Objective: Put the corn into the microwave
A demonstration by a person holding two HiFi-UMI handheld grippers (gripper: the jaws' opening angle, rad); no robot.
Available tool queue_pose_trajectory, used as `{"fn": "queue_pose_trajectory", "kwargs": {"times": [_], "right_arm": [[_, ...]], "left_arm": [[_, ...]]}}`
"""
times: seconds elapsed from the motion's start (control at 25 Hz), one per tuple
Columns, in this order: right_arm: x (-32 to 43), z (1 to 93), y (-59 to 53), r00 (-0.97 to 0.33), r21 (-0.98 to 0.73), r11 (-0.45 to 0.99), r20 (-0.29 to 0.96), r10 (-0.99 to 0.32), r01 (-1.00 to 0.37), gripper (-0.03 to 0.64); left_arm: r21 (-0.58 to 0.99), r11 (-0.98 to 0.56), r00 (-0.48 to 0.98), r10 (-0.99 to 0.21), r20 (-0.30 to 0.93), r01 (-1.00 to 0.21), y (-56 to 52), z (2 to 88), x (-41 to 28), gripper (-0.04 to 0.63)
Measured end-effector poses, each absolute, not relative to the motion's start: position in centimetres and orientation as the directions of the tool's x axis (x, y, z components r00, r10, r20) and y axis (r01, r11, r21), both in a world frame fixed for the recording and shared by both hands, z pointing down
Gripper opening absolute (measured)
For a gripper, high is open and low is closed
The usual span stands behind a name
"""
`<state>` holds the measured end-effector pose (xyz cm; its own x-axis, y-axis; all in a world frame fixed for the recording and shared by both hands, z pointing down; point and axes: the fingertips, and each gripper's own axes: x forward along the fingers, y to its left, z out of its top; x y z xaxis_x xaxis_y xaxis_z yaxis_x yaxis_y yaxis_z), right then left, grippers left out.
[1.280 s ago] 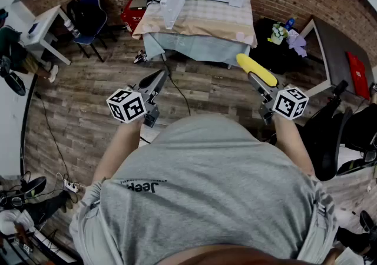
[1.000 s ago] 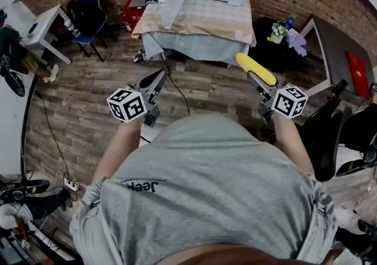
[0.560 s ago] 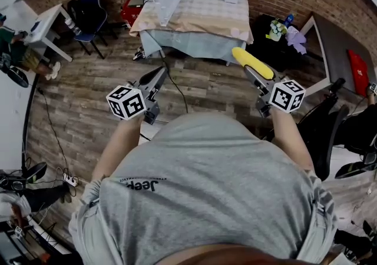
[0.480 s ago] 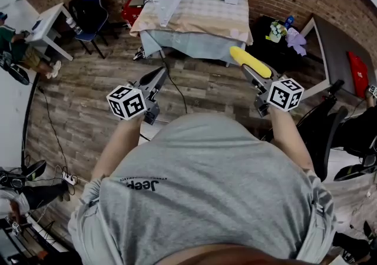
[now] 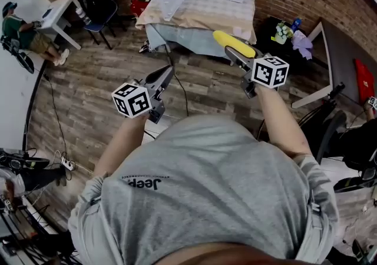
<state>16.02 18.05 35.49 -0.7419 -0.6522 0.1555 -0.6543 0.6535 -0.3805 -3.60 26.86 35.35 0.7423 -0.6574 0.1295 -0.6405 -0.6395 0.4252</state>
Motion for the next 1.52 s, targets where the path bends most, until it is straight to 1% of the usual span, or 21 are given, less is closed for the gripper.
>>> {"fn": "queue_pose_trajectory", "kwargs": {"times": [0.24,0.4,0.64,0.84,1.0,1.32,1.52], "right_arm": [[13.5,35.8,17.4,-0.774,-0.379,0.686,0.156,-0.613,-0.62,0.241],[11.9,36.9,16.2,-0.772,-0.376,0.684,0.168,-0.613,-0.625,0.241],[10.0,37.9,11.8,-0.72,-0.38,0.629,0.173,-0.672,-0.678,0.241],[7.7,37.9,6.9,-0.656,-0.395,0.555,0.191,-0.73,-0.732,0.241],[6.2,38.0,4.1,-0.615,-0.389,0.513,0.206,-0.761,-0.765,0.241],[4.0,38.4,-0.5,-0.569,-0.419,0.456,0.195,-0.799,-0.785,0.241],[2.7,38.5,-3.1,-0.574,-0.429,0.454,0.204,-0.793,-0.781,0.241]], "left_arm": [[0.45,-0.61,0.724,-0.677,0.134,-0.653,27.2,36.7,-5.1,0.018],[0.461,-0.615,0.733,-0.668,0.125,-0.639,24.7,37.9,-7.3,0.018],[0.464,-0.691,0.807,-0.582,0.098,-0.554,17.3,38.6,-9.7,0.018],[0.445,-0.748,0.857,-0.505,0.098,-0.492,10.1,37.2,-13.1,0.018],[0.441,-0.771,0.878,-0.47,0.09,-0.459,5.7,36.7,-16.0,0.018],[0.459,-0.779,0.895,-0.437,0.089,-0.427,0.7,37.8,-20.4,0.018],[0.474,-0.761,0.884,-0.458,0.094,-0.444,-1.2,38.4,-23.0,0.018]]}}
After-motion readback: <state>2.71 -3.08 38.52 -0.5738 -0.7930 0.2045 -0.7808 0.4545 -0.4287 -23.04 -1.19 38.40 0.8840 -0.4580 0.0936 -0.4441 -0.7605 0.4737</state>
